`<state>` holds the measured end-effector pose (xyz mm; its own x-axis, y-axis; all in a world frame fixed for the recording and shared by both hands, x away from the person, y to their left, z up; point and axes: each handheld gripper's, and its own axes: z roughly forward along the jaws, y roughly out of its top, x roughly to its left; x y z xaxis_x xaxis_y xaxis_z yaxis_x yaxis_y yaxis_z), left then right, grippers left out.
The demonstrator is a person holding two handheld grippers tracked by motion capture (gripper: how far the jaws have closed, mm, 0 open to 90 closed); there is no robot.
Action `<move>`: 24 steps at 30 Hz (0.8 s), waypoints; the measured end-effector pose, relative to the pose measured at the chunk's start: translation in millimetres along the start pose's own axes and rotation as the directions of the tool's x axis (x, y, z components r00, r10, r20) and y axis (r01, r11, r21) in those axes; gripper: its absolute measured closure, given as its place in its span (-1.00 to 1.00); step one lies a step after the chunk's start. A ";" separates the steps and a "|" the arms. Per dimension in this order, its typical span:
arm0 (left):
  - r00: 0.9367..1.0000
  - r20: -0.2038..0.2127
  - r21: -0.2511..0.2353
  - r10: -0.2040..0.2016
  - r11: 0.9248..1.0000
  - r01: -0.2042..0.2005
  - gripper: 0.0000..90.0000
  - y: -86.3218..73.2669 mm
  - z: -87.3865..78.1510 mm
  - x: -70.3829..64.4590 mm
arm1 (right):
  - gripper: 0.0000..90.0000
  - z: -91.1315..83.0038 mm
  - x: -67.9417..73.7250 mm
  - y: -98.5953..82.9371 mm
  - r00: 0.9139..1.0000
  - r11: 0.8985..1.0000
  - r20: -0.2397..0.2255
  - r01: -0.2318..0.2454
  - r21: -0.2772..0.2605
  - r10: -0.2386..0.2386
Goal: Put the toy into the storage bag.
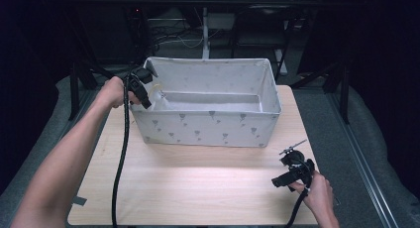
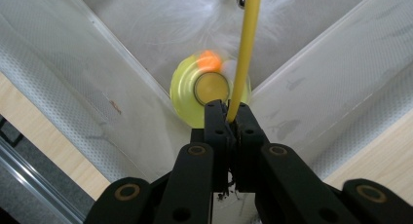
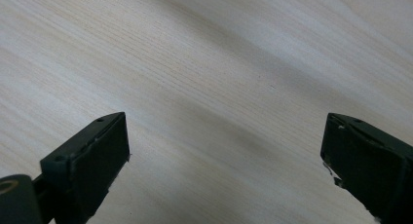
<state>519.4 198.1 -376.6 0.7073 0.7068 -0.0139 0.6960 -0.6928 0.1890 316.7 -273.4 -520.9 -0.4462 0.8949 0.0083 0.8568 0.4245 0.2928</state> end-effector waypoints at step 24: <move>0.999 0.001 -0.175 -0.036 0.984 0.036 -0.29 -14.8 -41.2 -2.5 | -0.92 -0.2 0.4 0.3 1.000 1.000 0.002 0.005 0.005 -0.005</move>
<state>502.2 212.5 -338.9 0.6820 0.7311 -0.0219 0.6883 -0.6314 0.3572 316.7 -273.0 -520.6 -0.4501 0.8930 0.0046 0.8557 0.4298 0.2880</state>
